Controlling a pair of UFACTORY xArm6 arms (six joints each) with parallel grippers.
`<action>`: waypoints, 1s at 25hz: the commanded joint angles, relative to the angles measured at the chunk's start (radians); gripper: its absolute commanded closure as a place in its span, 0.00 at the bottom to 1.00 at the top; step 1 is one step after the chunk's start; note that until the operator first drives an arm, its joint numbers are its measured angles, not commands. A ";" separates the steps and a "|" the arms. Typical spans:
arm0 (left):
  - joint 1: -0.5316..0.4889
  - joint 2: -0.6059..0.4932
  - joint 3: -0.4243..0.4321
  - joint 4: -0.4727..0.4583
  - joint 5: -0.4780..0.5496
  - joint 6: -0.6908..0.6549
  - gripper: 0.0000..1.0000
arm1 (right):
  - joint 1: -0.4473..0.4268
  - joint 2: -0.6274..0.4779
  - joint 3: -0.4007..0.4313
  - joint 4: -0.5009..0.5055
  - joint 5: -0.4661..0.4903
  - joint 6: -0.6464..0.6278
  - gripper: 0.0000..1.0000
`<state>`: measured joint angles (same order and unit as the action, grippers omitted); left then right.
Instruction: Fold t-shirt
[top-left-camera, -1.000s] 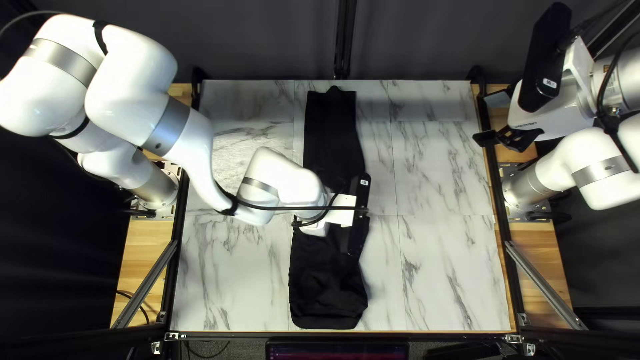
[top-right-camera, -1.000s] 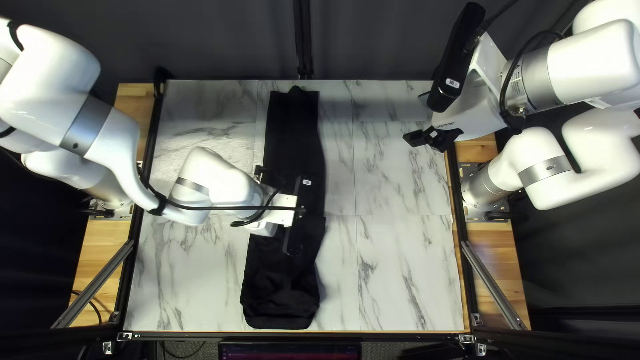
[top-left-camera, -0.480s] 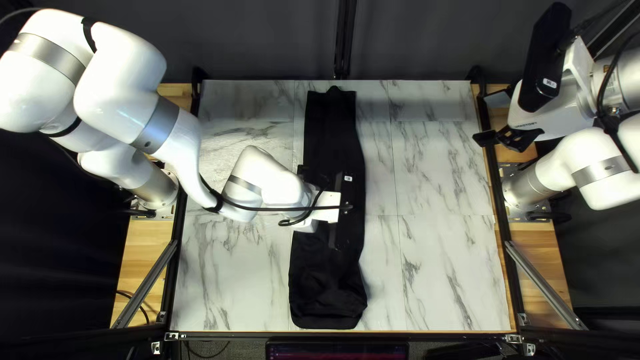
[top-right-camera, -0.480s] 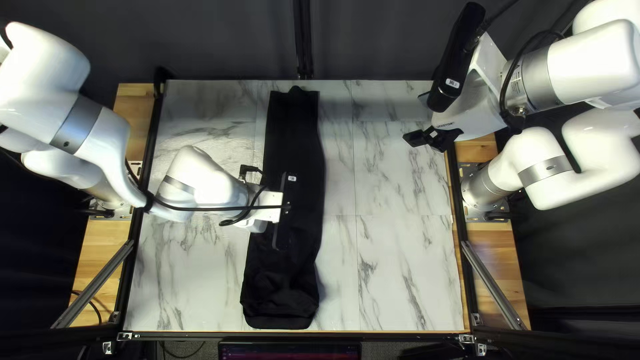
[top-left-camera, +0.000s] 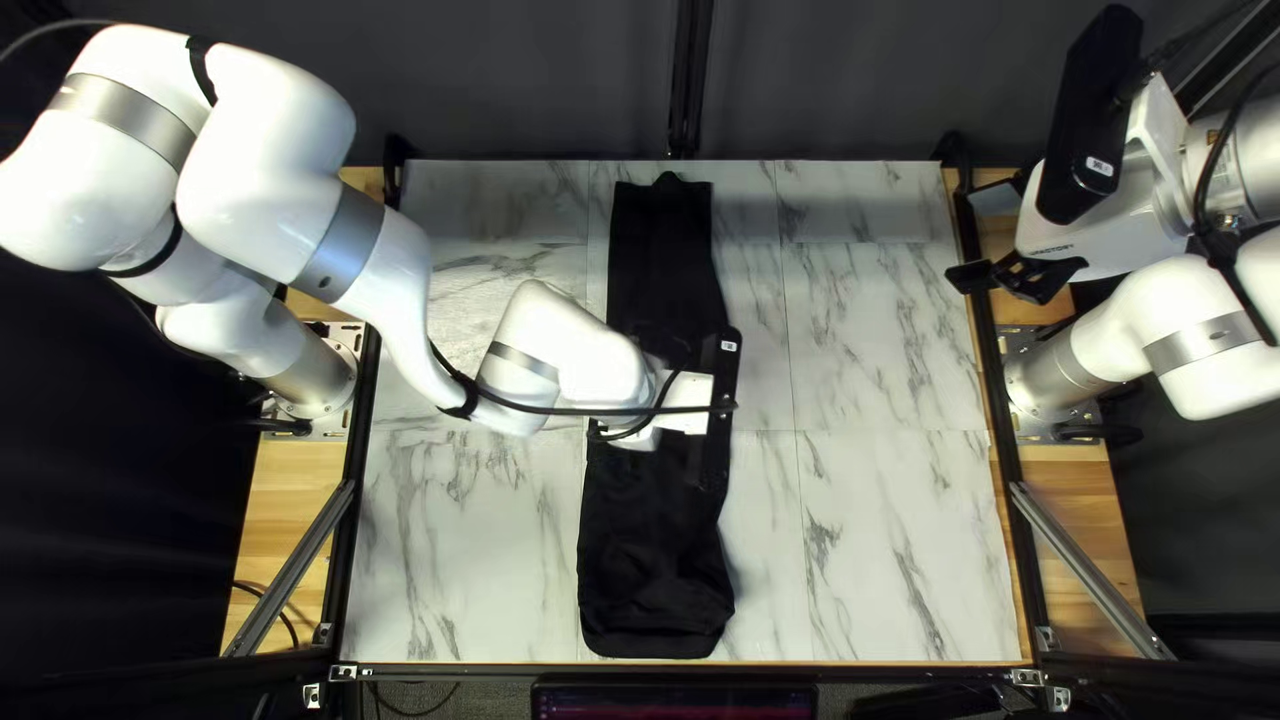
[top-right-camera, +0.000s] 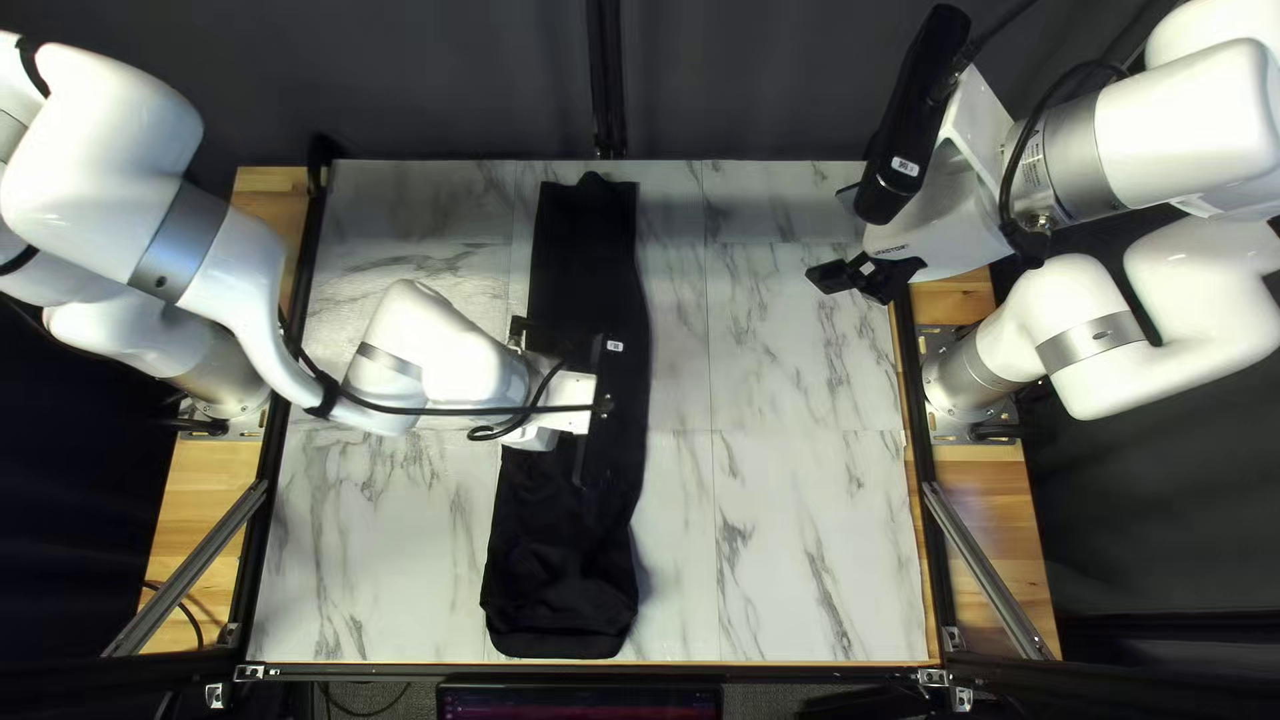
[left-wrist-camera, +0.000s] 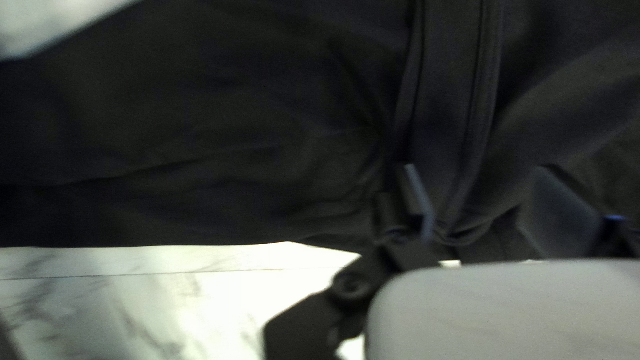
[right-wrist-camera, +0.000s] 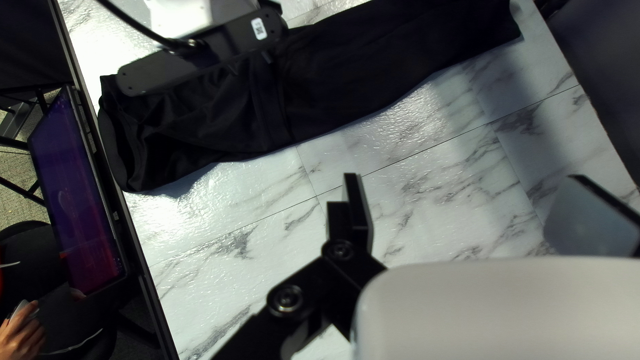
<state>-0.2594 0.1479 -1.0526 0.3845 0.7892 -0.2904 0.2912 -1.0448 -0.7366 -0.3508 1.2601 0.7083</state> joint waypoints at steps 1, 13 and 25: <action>0.019 0.107 -0.103 -0.063 0.005 0.126 0.00 | 0.000 0.000 0.000 0.000 0.000 0.000 0.00; 0.079 0.279 -0.222 -0.161 0.032 0.288 0.00 | 0.000 0.000 0.000 0.000 0.000 0.000 0.00; 0.079 0.319 -0.237 -0.141 0.018 0.327 0.00 | 0.000 0.000 0.000 0.000 0.000 0.000 0.00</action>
<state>-0.1873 0.4599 -1.2927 0.2351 0.8168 0.0370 0.2912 -1.0448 -0.7366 -0.3508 1.2601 0.7083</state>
